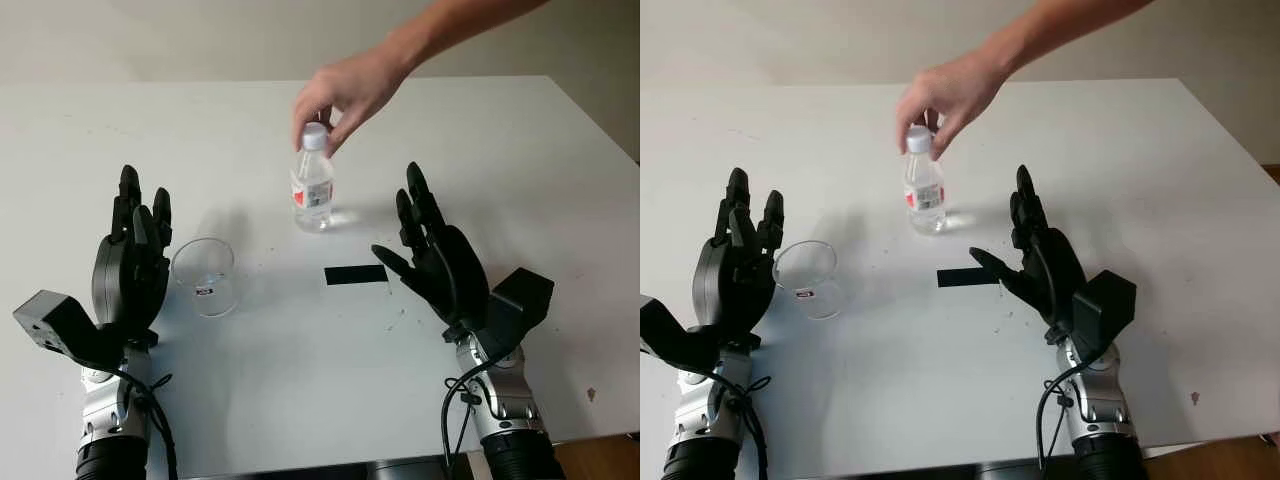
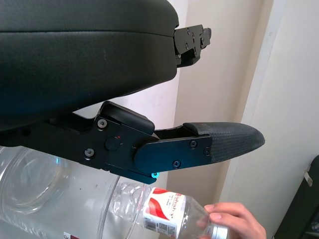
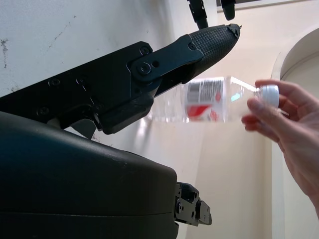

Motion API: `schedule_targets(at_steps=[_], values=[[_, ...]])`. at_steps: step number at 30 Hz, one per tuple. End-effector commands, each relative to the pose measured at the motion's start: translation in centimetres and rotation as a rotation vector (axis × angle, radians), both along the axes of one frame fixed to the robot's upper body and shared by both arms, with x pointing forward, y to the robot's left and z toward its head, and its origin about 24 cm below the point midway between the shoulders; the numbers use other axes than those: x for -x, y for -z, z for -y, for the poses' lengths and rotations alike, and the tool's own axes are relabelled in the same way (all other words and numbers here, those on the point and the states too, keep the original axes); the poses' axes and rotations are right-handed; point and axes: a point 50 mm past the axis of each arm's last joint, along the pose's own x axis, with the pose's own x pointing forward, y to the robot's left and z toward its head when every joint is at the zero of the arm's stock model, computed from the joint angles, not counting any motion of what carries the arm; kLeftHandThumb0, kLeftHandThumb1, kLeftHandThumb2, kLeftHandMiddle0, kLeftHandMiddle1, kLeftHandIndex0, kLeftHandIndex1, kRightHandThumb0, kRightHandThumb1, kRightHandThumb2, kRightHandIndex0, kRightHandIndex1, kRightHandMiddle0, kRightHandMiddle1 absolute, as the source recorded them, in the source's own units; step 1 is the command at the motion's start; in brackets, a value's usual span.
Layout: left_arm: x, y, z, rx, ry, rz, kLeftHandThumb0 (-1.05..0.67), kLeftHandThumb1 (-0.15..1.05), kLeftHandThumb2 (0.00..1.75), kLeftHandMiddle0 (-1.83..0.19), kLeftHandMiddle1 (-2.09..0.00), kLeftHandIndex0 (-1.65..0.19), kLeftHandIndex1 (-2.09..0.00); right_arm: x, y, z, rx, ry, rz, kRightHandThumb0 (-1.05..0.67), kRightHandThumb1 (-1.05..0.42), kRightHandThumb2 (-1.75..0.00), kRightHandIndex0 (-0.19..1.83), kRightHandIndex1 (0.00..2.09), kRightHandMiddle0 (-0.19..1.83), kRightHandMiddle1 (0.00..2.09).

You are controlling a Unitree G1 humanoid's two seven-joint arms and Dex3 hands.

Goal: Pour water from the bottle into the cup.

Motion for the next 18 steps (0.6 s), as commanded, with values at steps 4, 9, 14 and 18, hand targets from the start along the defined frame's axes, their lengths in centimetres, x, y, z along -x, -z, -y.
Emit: schedule_targets(at_steps=[4, 9, 14, 18], values=[[-0.11, -0.27, -0.09, -0.002, 0.002, 0.014, -0.86, 1.05, 0.52, 0.02, 0.00, 0.15, 0.00, 0.03, -0.02, 0.11, 0.004, -0.002, 0.006, -0.87, -0.94, -0.06, -0.19, 0.00, -0.19, 0.00], [-0.08, -0.24, -0.02, -0.003, 0.003, 0.012, -0.86, 1.05, 0.53, 0.03, 0.00, 0.16, 0.00, 0.09, 0.13, 0.17, 0.008, -0.002, 0.003, -0.87, -0.94, -0.06, -0.19, 0.00, -0.19, 0.00], [-0.11, -0.23, -0.07, -0.006, -0.004, 0.011, -0.86, 1.05, 0.55, 0.03, 0.00, 0.17, 0.00, -0.01, 0.23, 0.20, 0.007, -0.003, -0.004, -0.87, -0.93, -0.05, -0.19, 0.00, -0.19, 0.00], [-0.13, -0.33, 0.04, -0.006, 0.006, 0.014, -0.85, 1.05, 0.55, 0.02, 0.00, 0.16, 0.00, -0.63, -0.35, 0.03, 0.012, -0.004, 0.008, -0.89, -0.93, -0.05, -0.19, 0.00, -0.19, 0.00]])
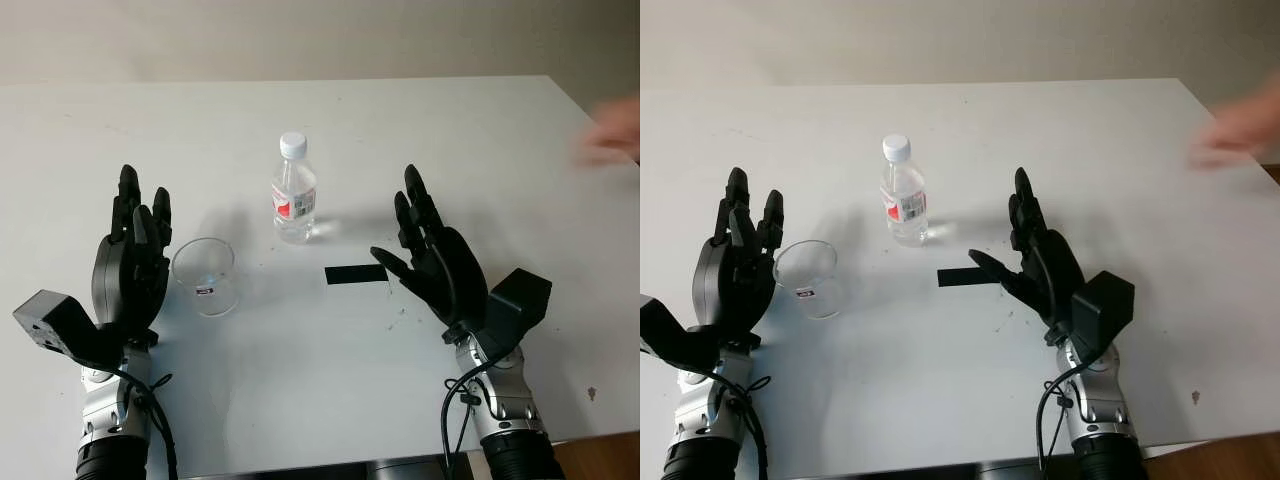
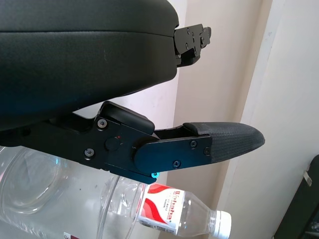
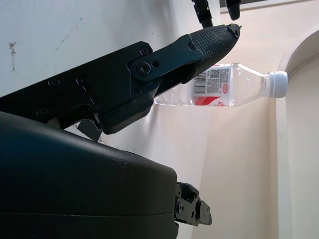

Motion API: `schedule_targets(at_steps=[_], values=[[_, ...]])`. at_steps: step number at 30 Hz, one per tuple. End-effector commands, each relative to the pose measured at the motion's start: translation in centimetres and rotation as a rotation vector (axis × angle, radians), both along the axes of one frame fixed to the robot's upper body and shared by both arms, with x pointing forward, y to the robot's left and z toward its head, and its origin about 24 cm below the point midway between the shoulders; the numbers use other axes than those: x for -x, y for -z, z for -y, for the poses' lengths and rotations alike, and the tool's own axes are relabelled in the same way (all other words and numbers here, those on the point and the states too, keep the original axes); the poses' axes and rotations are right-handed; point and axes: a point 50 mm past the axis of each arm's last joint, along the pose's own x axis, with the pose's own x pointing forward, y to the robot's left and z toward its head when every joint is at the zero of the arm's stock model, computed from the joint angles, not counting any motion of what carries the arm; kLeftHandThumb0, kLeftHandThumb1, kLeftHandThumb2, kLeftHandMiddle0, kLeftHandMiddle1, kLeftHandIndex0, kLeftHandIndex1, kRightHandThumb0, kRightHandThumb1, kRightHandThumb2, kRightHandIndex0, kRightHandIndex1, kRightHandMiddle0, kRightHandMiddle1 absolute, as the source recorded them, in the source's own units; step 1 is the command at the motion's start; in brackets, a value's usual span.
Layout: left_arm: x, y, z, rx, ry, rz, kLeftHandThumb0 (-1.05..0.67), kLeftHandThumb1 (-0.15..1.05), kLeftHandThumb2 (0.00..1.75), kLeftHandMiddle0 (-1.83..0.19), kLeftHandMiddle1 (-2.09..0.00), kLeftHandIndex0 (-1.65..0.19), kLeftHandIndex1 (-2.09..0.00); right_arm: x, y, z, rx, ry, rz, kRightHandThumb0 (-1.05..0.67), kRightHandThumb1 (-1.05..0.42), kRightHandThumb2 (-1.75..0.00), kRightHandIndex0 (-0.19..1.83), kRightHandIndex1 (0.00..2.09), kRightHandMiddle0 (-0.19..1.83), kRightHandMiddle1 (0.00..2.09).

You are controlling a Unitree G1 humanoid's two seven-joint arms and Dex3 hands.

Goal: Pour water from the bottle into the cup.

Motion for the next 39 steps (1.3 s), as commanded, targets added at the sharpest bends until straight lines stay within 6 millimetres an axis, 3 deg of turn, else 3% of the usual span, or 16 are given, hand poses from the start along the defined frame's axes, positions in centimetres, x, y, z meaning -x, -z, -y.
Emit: schedule_targets(at_steps=[1, 7, 11, 20, 32, 39], values=[[-0.1, -0.3, 0.1, -0.001, 0.005, 0.009, -0.85, 1.05, 0.55, 0.02, 0.00, 0.16, 0.00, -0.8, -1.0, 0.0, 0.016, -0.004, 0.034, -0.89, -0.93, -0.05, -0.19, 0.00, -0.19, 0.00], [-0.1, -0.1, 0.1, 0.007, -0.002, 0.007, -0.85, 1.05, 0.55, 0.03, 0.00, 0.17, 0.00, -3.3, -3.1, -0.8, 0.091, -0.054, 0.101, -0.90, -0.93, -0.05, -0.19, 0.00, -0.19, 0.00], [-0.2, -0.2, 0.1, 0.006, 0.004, 0.012, -0.85, 1.05, 0.54, 0.02, 0.00, 0.16, 0.00, -5.5, -4.9, -2.5, 0.182, -0.095, 0.149, -0.96, -0.94, -0.06, -0.19, 0.00, -0.19, 0.00], [-0.1, -0.1, 0.1, 0.006, -0.003, 0.010, -0.84, 1.05, 0.54, 0.02, 0.00, 0.16, 0.00, -8.5, -6.9, -6.8, 0.277, -0.193, 0.154, -0.97, -0.93, -0.05, -0.19, 0.00, -0.19, 0.00], [0.0, 0.0, 0.2, 0.014, -0.003, 0.006, -0.85, 1.05, 0.54, 0.02, 0.00, 0.17, 0.00, -9.1, -6.2, -10.0, 0.442, -0.192, 0.137, -1.04, -0.97, -0.07, -0.19, 0.00, -0.19, 0.00], [0.0, 0.0, 0.2, 0.013, -0.003, 0.009, -0.85, 1.05, 0.54, 0.03, 0.00, 0.18, 0.00, -9.0, -5.1, -10.8, 0.405, -0.214, 0.051, -1.00, -0.97, -0.06, -0.19, 0.00, -0.19, 0.00]])
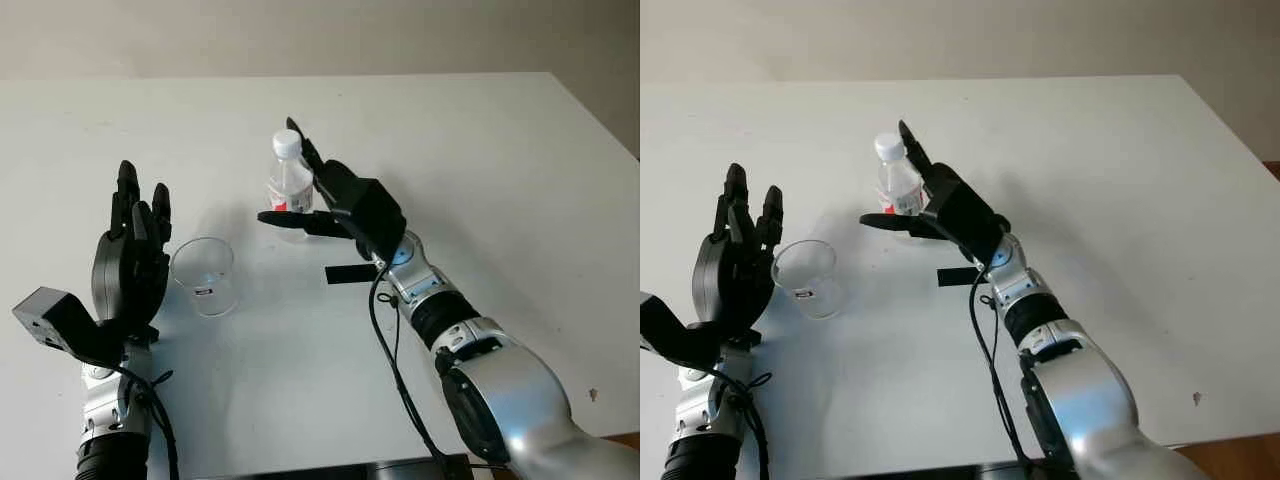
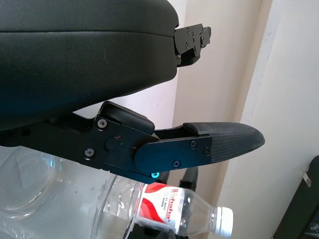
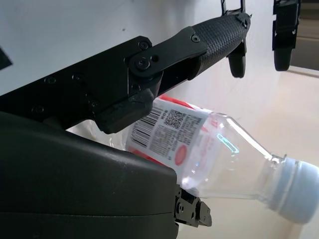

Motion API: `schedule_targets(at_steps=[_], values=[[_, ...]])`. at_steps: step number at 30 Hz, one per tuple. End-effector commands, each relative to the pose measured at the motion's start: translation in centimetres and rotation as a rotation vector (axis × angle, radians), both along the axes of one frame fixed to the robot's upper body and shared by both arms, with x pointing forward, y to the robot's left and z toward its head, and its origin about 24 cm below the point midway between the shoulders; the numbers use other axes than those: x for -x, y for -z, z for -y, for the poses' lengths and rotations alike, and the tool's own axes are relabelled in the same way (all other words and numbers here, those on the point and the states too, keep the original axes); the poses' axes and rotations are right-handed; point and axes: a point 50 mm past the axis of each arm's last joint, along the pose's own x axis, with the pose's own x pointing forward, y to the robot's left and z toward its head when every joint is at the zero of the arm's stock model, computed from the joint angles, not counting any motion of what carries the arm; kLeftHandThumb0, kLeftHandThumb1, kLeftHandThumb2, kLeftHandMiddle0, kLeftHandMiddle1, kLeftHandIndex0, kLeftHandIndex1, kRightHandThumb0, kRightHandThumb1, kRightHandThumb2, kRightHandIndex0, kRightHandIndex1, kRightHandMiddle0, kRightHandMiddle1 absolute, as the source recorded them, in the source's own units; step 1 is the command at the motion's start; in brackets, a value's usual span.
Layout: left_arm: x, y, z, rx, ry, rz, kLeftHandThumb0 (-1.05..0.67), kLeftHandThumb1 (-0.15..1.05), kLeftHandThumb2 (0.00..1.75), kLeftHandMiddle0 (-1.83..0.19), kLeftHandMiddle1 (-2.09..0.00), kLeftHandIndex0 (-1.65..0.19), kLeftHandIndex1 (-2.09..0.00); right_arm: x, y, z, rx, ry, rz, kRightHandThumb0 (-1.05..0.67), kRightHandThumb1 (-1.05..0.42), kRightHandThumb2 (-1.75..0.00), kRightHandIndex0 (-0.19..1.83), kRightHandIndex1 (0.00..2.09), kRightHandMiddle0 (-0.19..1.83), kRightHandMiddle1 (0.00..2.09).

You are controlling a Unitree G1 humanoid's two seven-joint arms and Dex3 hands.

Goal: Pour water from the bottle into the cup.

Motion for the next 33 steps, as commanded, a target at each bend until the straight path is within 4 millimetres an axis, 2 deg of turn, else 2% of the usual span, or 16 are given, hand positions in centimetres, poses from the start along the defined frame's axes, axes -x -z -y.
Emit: schedule_targets(at_steps=[1, 10, 15, 17, 18, 19, 20, 21, 22, 24, 25, 26, 27, 28, 30, 33], values=[[0.2, 0.4, 0.1, 0.009, 0.000, -0.003, -0.85, 1.05, 0.55, 0.03, 0.00, 0.18, 0.00, -0.1, -0.1, -0.6, -0.010, -0.007, -0.021, -1.00, -0.97, -0.06, -0.19, 0.00, -0.19, 0.00], [0.2, 0.4, 0.1, 0.009, -0.003, -0.010, -0.86, 1.05, 0.52, 0.03, 0.00, 0.18, 0.00, 0.2, 1.7, -0.8, -0.168, 0.047, -0.208, -0.97, -0.96, -0.05, -0.19, 0.00, -0.19, 0.00], [0.2, 0.3, 0.1, 0.009, -0.003, -0.010, -0.84, 1.05, 0.55, 0.01, 0.00, 0.16, 0.00, 0.4, 2.1, -1.3, -0.283, 0.096, -0.243, -0.80, -0.94, -0.05, -0.19, 0.00, -0.19, 0.00], [0.1, 0.3, 0.2, 0.009, -0.003, -0.007, -0.84, 1.05, 0.54, 0.02, 0.00, 0.16, 0.00, 0.4, 2.1, -1.4, -0.306, 0.123, -0.252, -0.76, -0.95, -0.05, -0.05, 0.09, -0.04, 0.08], [0.1, 0.3, 0.2, 0.010, -0.004, -0.005, -0.84, 1.05, 0.54, 0.02, 0.00, 0.17, 0.00, 0.4, 2.1, -1.5, -0.312, 0.134, -0.258, -0.73, -0.95, -0.06, -0.08, 0.53, 0.01, 0.35], [0.1, 0.2, 0.2, 0.009, -0.004, -0.005, -0.84, 1.05, 0.54, 0.03, 0.00, 0.18, 0.00, 0.3, 2.1, -1.6, -0.312, 0.145, -0.259, -0.71, -0.96, -0.05, -0.14, 0.84, -0.08, 0.74], [0.0, 0.2, 0.2, 0.011, -0.004, -0.006, -0.84, 1.05, 0.54, 0.03, 0.00, 0.18, 0.00, 0.3, 2.1, -1.6, -0.308, 0.152, -0.252, -0.67, -0.96, -0.05, -0.16, 1.27, -0.12, 1.21], [0.0, 0.3, 0.2, 0.012, -0.005, -0.007, -0.85, 1.05, 0.54, 0.03, 0.00, 0.19, 0.00, 0.3, 2.0, -1.7, -0.298, 0.155, -0.242, -0.61, -0.97, -0.06, 0.00, 1.76, 0.00, 1.73], [0.0, 0.3, 0.2, 0.013, -0.006, -0.007, -0.85, 1.05, 0.54, 0.03, 0.00, 0.19, 0.00, 0.3, 1.9, -1.8, -0.284, 0.155, -0.230, -0.59, -0.98, -0.06, 0.17, 1.92, 0.13, 1.91], [-0.1, 0.2, 0.2, 0.010, -0.006, -0.006, -0.85, 1.05, 0.55, 0.04, 0.00, 0.19, 0.00, 0.4, 1.8, -1.9, -0.260, 0.145, -0.208, -0.52, -1.02, -0.06, 0.58, 2.06, 0.46, 2.06], [-0.1, 0.2, 0.2, 0.011, -0.003, -0.004, -0.85, 1.05, 0.55, 0.04, 0.00, 0.19, 0.00, 0.4, 1.7, -1.9, -0.251, 0.138, -0.199, -0.51, -1.03, -0.05, 0.70, 2.08, 0.56, 2.07], [-0.2, 0.2, 0.3, 0.012, -0.002, -0.003, -0.85, 1.05, 0.55, 0.04, 0.00, 0.19, 0.00, 0.4, 1.7, -1.9, -0.246, 0.132, -0.192, -0.46, -1.04, -0.09, 1.01, 2.08, 0.73, 2.08], [-0.2, 0.1, 0.3, 0.012, -0.002, -0.003, -0.85, 1.05, 0.55, 0.04, 0.00, 0.19, 0.00, 0.4, 1.6, -1.9, -0.243, 0.129, -0.187, -0.41, -1.04, -0.13, 1.48, 2.09, 1.13, 2.09], [-0.2, 0.1, 0.3, 0.014, -0.001, -0.003, -0.86, 1.05, 0.54, 0.04, 0.00, 0.19, 0.00, 0.4, 1.6, -1.9, -0.240, 0.127, -0.178, -0.39, -1.05, -0.15, 1.65, 2.09, 1.46, 2.09], [-0.2, 0.2, 0.3, 0.016, 0.000, -0.006, -0.86, 1.05, 0.54, 0.04, 0.00, 0.19, 0.00, 0.4, 1.5, -1.9, -0.235, 0.122, -0.169, -0.34, -1.05, -0.19, 1.79, 2.09, 1.75, 2.09], [-0.2, 0.1, 0.2, 0.018, 0.001, -0.004, -0.85, 1.05, 0.53, 0.04, 0.00, 0.19, 0.00, 0.4, 1.5, -1.9, -0.198, 0.116, -0.154, -0.32, -1.05, -0.22, 1.83, 2.09, 1.82, 2.09]])
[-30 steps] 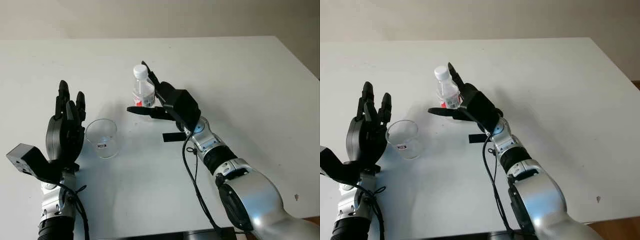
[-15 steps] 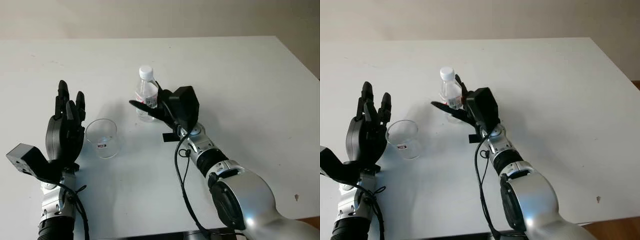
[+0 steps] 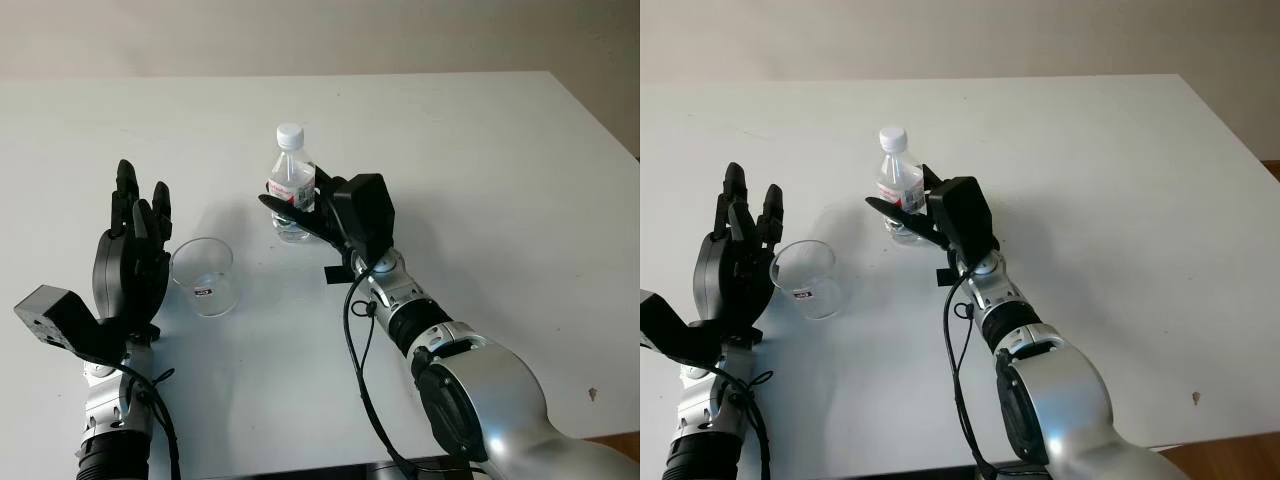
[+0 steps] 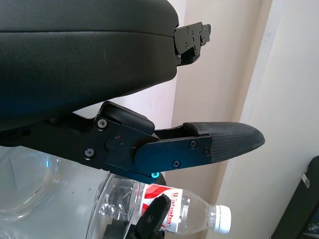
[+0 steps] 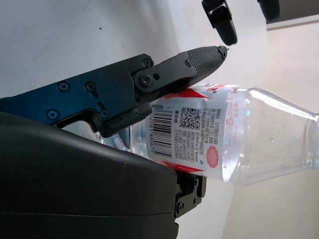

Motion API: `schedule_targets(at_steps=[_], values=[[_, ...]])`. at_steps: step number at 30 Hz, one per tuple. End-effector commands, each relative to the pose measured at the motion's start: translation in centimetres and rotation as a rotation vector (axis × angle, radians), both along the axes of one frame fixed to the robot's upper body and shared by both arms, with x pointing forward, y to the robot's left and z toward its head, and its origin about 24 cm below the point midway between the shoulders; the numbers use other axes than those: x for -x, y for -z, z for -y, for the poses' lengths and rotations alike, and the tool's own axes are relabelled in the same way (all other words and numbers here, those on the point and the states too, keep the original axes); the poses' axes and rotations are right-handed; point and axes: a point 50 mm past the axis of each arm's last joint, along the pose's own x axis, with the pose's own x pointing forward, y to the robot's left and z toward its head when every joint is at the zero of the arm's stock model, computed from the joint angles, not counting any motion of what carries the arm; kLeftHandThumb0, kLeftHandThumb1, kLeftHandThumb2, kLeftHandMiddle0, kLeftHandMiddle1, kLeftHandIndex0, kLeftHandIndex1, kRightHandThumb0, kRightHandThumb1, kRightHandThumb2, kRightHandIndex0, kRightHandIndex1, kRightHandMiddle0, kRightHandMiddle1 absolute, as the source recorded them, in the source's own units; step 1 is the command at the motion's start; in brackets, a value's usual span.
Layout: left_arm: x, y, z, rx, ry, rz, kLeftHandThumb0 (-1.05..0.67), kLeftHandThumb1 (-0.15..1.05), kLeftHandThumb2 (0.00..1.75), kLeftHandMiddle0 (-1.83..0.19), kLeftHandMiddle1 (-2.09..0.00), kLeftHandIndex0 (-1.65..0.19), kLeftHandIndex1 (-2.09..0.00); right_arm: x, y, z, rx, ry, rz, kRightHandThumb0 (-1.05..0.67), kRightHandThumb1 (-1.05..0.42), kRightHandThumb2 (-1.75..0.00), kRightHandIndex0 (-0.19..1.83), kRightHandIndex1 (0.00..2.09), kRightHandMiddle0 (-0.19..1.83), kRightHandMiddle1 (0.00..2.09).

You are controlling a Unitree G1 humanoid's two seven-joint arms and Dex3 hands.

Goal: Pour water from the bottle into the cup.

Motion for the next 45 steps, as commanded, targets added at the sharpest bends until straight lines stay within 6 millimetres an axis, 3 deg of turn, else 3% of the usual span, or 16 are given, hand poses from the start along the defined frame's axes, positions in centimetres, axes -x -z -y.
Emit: schedule_targets(at_steps=[1, 16, 22, 28, 29, 33, 35, 45], values=[[0.0, 0.3, 0.1, 0.013, 0.004, -0.008, -0.85, 1.05, 0.53, 0.04, 0.00, 0.19, 0.00, 0.1, -0.4, -1.0, 0.001, -0.029, 0.026, -0.32, -1.05, -0.23, 1.83, 2.09, 1.83, 2.09], [0.1, 0.3, 0.1, 0.005, -0.002, -0.014, -0.85, 1.05, 0.53, 0.04, 0.00, 0.19, 0.00, 0.2, -0.8, -1.0, 0.076, -0.024, 0.109, -0.32, -1.05, -0.28, 1.83, 2.09, 1.83, 2.09], [0.1, 0.4, 0.0, 0.010, -0.003, -0.017, -0.86, 1.05, 0.52, 0.04, 0.00, 0.19, 0.00, -0.2, -2.8, -0.9, 0.163, 0.014, 0.276, -0.24, -1.05, -0.34, 1.83, 2.09, 1.83, 2.09], [0.2, 0.3, 0.1, 0.008, -0.003, -0.016, -0.86, 1.05, 0.51, 0.04, 0.00, 0.19, 0.00, -0.8, -5.4, -0.1, 0.426, 0.035, 0.554, -0.14, -1.05, -0.31, 1.83, 2.09, 1.83, 2.09], [0.2, 0.3, 0.1, 0.009, -0.003, -0.015, -0.86, 1.05, 0.51, 0.04, 0.00, 0.19, 0.00, -0.9, -5.7, 0.1, 0.467, 0.035, 0.594, -0.13, -1.05, -0.30, 1.81, 2.09, 1.80, 2.09], [0.2, 0.3, 0.1, 0.002, -0.002, -0.010, -0.86, 1.05, 0.52, 0.05, 0.00, 0.19, 0.00, -1.0, -6.8, 0.7, 0.629, 0.064, 0.765, -0.10, -1.04, -0.18, 1.22, 2.09, 0.90, 2.09], [0.2, 0.3, 0.1, 0.005, -0.003, -0.012, -0.86, 1.05, 0.53, 0.05, 0.00, 0.19, 0.00, -1.1, -7.2, 0.9, 0.674, 0.061, 0.814, -0.10, -1.04, -0.16, 1.10, 2.09, 0.70, 2.09], [0.3, 0.4, 0.1, 0.002, -0.004, -0.014, -0.86, 1.05, 0.52, 0.04, 0.00, 0.19, 0.00, -1.3, -8.4, 1.1, 0.846, 0.043, 0.980, -0.09, -1.01, -0.15, 0.97, 2.09, 0.60, 2.09]])
